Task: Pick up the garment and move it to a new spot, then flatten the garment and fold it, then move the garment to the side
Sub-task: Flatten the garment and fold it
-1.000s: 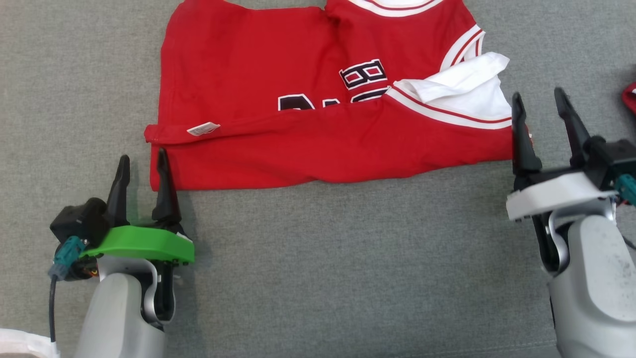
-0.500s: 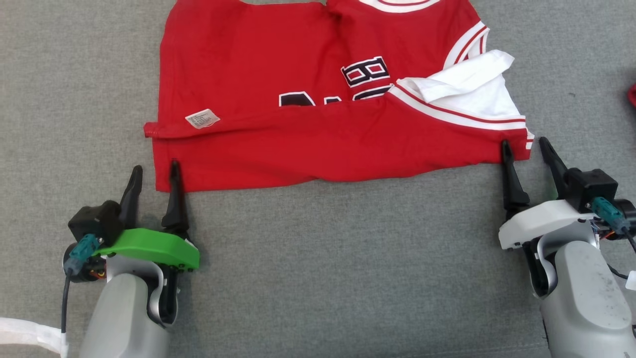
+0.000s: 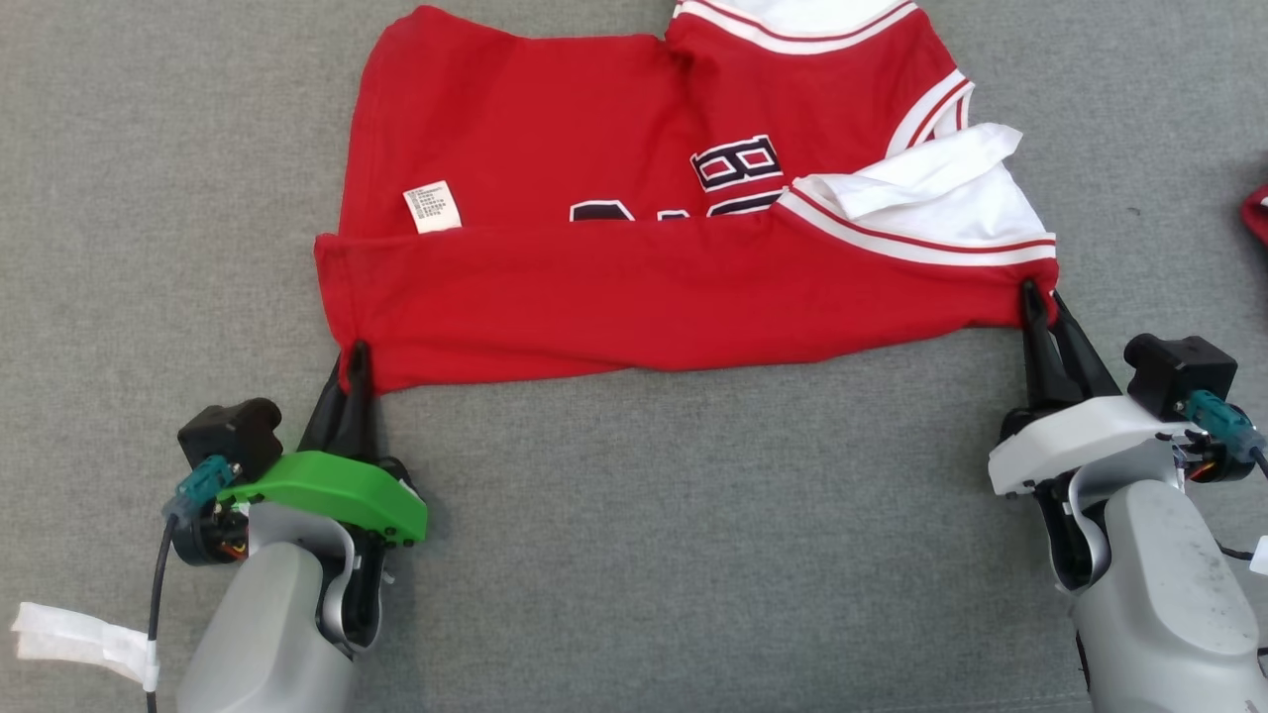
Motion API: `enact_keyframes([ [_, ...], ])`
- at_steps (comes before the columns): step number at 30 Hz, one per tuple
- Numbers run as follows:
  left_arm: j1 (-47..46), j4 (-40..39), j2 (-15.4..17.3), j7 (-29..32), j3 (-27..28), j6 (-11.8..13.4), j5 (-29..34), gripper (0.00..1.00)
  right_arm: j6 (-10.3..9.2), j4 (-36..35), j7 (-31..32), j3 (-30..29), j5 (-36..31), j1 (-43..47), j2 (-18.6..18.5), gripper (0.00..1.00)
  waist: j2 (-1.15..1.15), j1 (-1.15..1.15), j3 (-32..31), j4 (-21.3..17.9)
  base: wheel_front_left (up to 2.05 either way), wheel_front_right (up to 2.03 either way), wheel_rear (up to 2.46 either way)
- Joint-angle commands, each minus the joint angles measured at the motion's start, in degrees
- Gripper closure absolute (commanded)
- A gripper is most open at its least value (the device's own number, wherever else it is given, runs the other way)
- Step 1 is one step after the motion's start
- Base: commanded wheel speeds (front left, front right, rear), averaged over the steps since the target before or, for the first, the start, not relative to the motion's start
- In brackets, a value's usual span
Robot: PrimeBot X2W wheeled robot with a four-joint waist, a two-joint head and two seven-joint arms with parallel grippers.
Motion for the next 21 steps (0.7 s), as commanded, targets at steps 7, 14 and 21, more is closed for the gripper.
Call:
enact_keyframes([
  [7, 2.62, -6.41, 1.15, 0.72, 2.85, -0.24, -1.8, 1.0, -0.12, -3.84, 0.0, -1.09, 1.72, -0.05, -0.23, 1.0, 0.0, 0.0, -6.75, 0.25, 0.0, 0.0, 0.0],
  [14, 9.54, -11.25, 0.52, 0.72, 6.39, -0.1, 1.3, 1.0, -0.13, -6.32, -0.01, -1.8, 3.68, 5.65, -1.89, 1.0, 0.0, 0.0, -13.29, 0.58, 0.0, 0.0, 0.0],
  [21, 19.85, -9.86, -1.57, 0.71, 7.28, -0.09, 2.53, 1.0, -0.18, -4.49, -0.05, -1.84, 5.34, 15.53, -2.07, 1.0, 0.0, 0.0, -15.42, 0.89, 0.0, 0.0, 0.0],
])
